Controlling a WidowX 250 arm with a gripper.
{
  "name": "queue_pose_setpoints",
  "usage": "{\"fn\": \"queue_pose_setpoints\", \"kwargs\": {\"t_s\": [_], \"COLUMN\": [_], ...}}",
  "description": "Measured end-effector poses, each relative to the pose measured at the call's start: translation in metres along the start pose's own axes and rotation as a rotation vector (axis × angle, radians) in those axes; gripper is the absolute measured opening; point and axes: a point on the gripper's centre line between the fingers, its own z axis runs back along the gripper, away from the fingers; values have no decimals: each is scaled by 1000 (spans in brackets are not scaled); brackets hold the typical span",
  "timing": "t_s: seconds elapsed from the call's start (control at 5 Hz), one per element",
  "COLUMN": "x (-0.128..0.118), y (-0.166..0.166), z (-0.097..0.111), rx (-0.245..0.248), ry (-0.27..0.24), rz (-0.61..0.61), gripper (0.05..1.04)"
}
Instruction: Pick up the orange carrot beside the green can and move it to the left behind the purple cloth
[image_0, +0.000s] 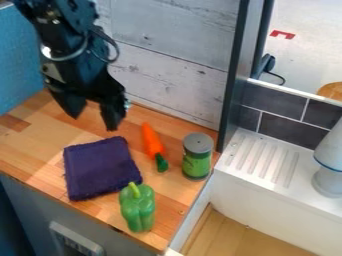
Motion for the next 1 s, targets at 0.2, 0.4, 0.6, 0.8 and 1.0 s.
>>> {"fn": "queue_pose_setpoints", "kwargs": {"t_s": [0.2, 0.4, 0.6, 0.8, 1.0], "x": [5, 2, 8, 17, 25], "y": [-9, -22, -37, -52, -46], "z": [-15, -34, -51, -60, -63], "rx": [-21, -44, -66, -69, 3], "ry": [-3, 40, 67, 83, 101], "rz": [-16, -44, -82, -144, -114], "gripper": [1001, 1001, 1001, 1001, 1001]}}
